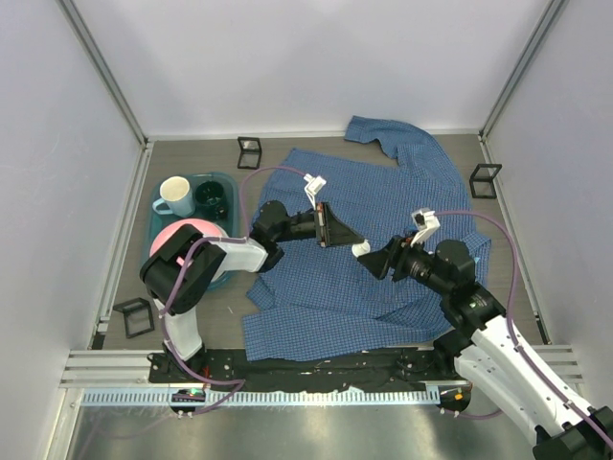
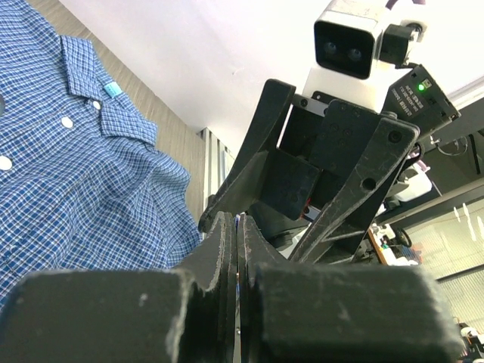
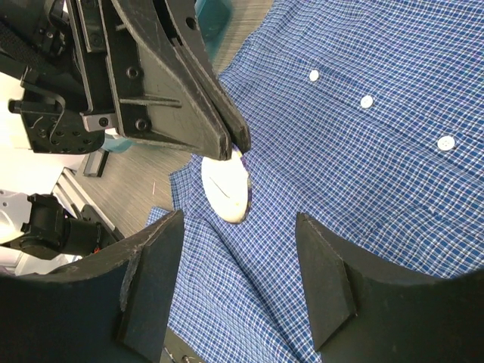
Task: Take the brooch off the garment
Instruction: Close the brooch.
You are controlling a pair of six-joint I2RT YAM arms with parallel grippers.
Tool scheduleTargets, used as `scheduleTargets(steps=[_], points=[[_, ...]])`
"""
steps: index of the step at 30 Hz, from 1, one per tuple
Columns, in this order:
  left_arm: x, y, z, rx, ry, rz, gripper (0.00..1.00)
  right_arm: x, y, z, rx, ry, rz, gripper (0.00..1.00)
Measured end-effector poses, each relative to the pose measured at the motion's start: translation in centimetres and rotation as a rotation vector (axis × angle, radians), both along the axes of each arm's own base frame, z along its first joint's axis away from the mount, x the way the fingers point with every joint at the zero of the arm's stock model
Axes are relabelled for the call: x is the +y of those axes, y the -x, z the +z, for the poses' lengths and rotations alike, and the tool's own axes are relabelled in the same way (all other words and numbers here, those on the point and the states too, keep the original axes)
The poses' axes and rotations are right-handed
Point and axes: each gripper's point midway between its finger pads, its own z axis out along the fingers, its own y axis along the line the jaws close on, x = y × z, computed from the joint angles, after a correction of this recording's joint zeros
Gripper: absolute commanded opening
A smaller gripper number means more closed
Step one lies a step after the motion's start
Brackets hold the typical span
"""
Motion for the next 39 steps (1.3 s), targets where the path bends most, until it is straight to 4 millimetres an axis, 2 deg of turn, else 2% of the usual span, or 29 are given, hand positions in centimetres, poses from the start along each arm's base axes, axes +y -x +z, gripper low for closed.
scheduleTargets(steps=[11,21,39], points=[[0.2,0.4,-0.1,-0.006,0.005,-0.015,0.0,-0.6,-0.5,1.1,0.003,-0.041,-0.045,0.52],[0.2,0.6,0.4,-0.003,0.022,-0.02,0.0,0.0,-1.0,2.3,-0.015,-0.111,-0.037,0.42],[0.3,0.7,0.6,-0.008,0.031,-0.023,0.0,0.6,-1.2,1.8,-0.002,-0.141,-0.015,0.29]])
